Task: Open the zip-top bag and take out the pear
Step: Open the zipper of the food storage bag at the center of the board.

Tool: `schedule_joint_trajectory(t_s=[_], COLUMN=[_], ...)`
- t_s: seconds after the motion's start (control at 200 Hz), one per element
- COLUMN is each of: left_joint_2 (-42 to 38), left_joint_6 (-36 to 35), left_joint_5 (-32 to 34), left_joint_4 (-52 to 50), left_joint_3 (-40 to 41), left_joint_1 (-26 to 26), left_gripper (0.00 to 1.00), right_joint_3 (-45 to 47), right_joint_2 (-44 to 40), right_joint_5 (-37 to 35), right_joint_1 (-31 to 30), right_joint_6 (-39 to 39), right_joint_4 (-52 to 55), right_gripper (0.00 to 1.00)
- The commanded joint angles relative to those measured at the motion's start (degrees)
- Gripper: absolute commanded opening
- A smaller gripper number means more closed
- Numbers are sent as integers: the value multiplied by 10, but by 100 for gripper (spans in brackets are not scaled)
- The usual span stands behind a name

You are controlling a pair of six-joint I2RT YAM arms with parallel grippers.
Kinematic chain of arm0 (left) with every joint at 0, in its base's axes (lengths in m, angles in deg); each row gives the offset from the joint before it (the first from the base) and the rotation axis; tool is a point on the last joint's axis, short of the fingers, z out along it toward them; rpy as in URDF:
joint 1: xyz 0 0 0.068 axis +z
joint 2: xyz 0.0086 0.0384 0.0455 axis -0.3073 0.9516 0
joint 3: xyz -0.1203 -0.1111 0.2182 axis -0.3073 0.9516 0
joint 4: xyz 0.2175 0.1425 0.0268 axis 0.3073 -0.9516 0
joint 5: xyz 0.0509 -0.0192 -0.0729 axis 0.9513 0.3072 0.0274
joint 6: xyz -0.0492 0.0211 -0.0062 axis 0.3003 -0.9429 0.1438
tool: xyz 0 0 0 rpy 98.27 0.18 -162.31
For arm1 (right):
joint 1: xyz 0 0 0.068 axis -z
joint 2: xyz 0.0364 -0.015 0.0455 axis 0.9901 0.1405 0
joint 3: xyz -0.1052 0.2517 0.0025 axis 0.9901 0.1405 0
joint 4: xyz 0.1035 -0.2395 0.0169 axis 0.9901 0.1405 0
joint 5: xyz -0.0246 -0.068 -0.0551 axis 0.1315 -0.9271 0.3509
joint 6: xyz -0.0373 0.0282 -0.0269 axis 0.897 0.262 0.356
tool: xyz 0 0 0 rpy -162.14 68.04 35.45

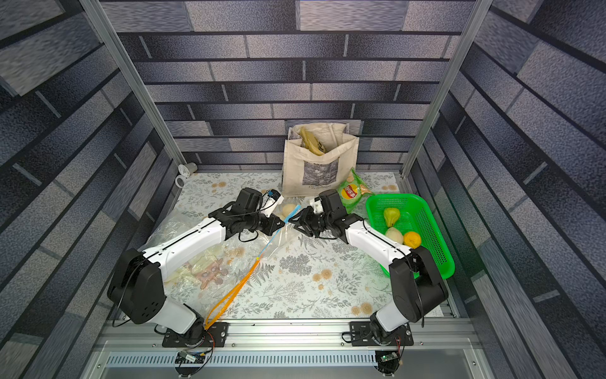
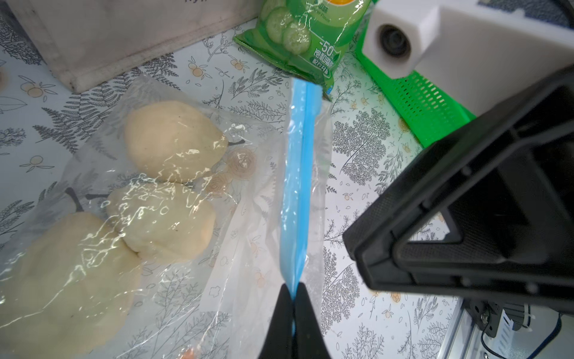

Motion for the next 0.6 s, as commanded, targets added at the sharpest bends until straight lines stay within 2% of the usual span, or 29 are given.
schedule_joint_trajectory(t_s=[0.0,0.19,0.441,0.596], left_joint_2=[4,1,-8,-5], left_joint_6=[35,57,65,62], left_joint_5=[-34,-90,-144,-162], left_joint_4=[25,58,93,93], left_joint_3=[-1,2,21,20], left_joint_1=[12,21,22,22], left_gripper=[0,0,0,0], right_joint_3=[-25,20,21,34], right_joint_2=[-56,-71,-30,-17], right_joint_5=[-48,-47,-34,-46], right_joint_1=[-3,0,0,0], right_joint_6=[67,67,54,30], right_joint_4=[88,83,7,-37], right_gripper=[44,46,59,58])
